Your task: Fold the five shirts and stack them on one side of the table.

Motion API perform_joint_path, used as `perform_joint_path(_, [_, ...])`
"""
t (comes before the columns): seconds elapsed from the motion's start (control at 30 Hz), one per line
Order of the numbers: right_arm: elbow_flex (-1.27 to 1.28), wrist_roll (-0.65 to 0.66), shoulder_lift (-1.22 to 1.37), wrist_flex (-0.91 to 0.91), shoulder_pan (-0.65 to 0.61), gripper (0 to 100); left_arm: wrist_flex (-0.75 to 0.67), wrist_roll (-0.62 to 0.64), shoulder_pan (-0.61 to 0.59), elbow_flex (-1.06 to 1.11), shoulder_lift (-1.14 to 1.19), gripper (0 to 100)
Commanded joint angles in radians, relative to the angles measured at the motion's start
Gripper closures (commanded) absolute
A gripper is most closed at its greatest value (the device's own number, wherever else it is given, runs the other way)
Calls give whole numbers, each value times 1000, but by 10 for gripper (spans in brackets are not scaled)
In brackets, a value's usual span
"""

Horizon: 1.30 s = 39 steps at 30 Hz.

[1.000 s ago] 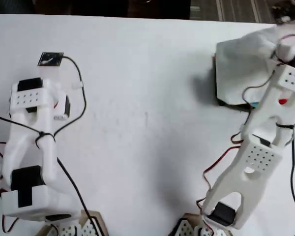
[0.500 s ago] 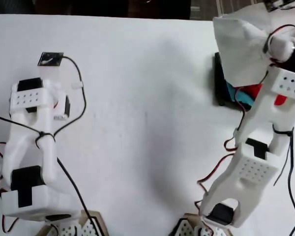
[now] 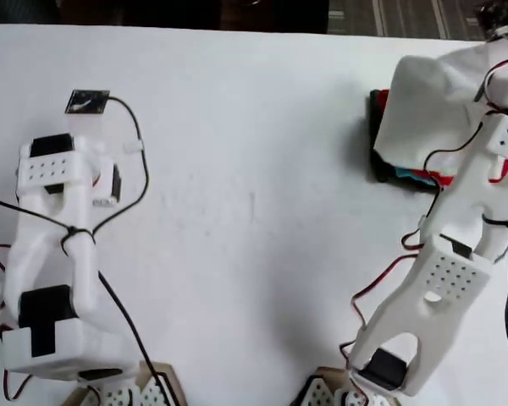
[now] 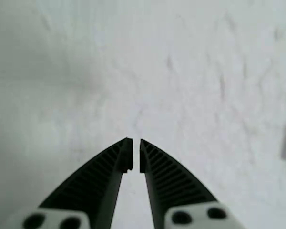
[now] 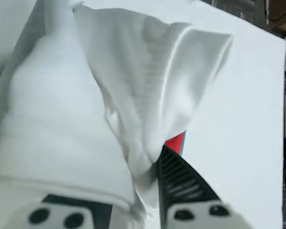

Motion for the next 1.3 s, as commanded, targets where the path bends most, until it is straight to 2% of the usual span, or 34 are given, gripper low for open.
perform_joint_path(0.0, [-37,8,24,16,-19,981,-11,6,-3,-33,-3,942])
perform_joint_path(0.4, [-38,8,-39,-56,5,981,-12,6,-3,-33,-3,942])
perform_joint_path(0.5, [-35,60,-39,-82,27,981,-12,6,-3,-33,-3,942])
perform_joint_path(0.7, [-35,97,24,-151,104,981,-12,5,-3,-33,-3,942])
perform_joint_path(0.93, [-46,98,166,-205,105,980,-12,6,-3,-33,-3,942])
perform_joint_path(1.0, [-46,95,171,-197,101,947,-9,6,-3,-33,-3,942])
perform_joint_path(1.13, [-49,94,162,-196,101,804,-8,6,-3,-33,-3,942])
perform_joint_path(1.27, [-86,54,110,-196,104,799,-11,6,-3,-33,-3,942])
